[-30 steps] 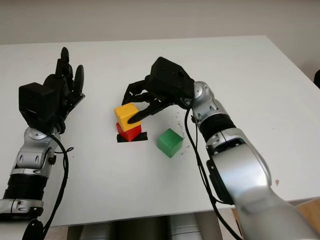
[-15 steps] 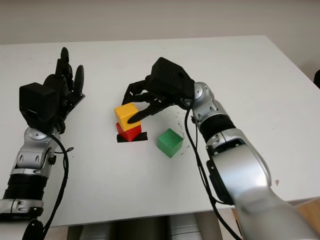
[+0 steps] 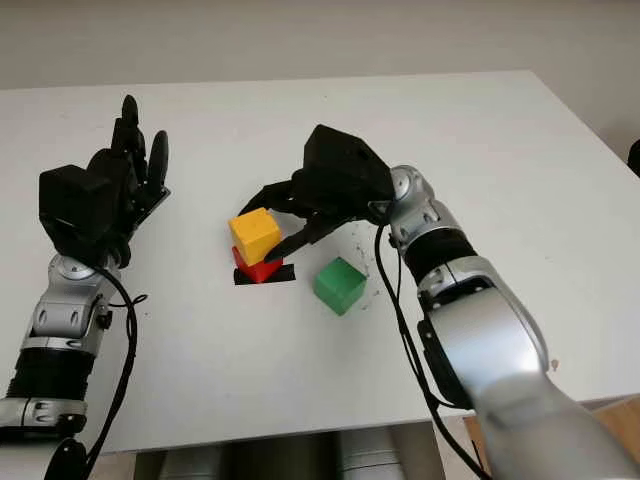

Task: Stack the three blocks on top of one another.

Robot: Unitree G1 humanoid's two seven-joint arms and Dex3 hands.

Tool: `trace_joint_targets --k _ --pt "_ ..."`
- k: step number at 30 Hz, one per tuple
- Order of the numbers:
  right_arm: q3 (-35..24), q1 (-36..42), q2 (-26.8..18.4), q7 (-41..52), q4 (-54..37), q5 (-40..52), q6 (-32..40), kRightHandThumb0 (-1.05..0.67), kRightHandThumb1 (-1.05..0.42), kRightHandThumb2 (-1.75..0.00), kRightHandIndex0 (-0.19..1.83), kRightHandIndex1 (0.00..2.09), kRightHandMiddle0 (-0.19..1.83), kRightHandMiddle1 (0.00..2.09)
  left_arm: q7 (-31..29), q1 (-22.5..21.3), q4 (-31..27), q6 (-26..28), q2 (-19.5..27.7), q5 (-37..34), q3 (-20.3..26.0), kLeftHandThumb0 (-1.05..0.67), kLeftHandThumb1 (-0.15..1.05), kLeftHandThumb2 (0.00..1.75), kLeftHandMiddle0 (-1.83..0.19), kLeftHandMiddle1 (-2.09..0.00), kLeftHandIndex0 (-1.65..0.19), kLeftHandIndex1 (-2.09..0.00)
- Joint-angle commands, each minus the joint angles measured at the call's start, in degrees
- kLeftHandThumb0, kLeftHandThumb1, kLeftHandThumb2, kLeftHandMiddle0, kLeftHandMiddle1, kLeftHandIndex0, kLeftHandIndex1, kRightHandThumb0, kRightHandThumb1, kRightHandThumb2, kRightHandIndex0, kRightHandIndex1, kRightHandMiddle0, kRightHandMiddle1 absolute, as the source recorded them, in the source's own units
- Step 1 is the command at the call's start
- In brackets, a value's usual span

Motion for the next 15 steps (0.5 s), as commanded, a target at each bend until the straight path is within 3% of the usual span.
trace_joint_targets --k 1,10,15 --pt "-0.2 -1.8 -0.8 0.3 -0.5 0.2 -1.4 -0.85 -0.84 -0.06 -0.17 0.04 -0.04 0.21 0.1 -0.2 -0.6 -0.5 0.2 0.1 0.0 -0.73 1.05 0.67 0.19 0.0 0.19 0.0" --pt "-4.9 -2.5 -1.9 5.4 -0.8 6.1 -0.2 -0.81 -0.86 -0.06 -0.19 0.0 -0.19 0.06 0.0 -0.2 -0.6 -0.4 0.1 0.3 -0.2 -0.74 1.05 0.67 0.19 0.0 0.19 0.0" --pt "-10.1 -2.0 -5.5 3.0 -8.4 11.1 4.0 -0.72 -0.85 -0.05 -0.19 0.0 -0.16 0.04 0.8 0.1 -1.2 0.3 -0.1 0.4 0.0 -0.74 1.05 0.67 0.19 0.0 0.19 0.0"
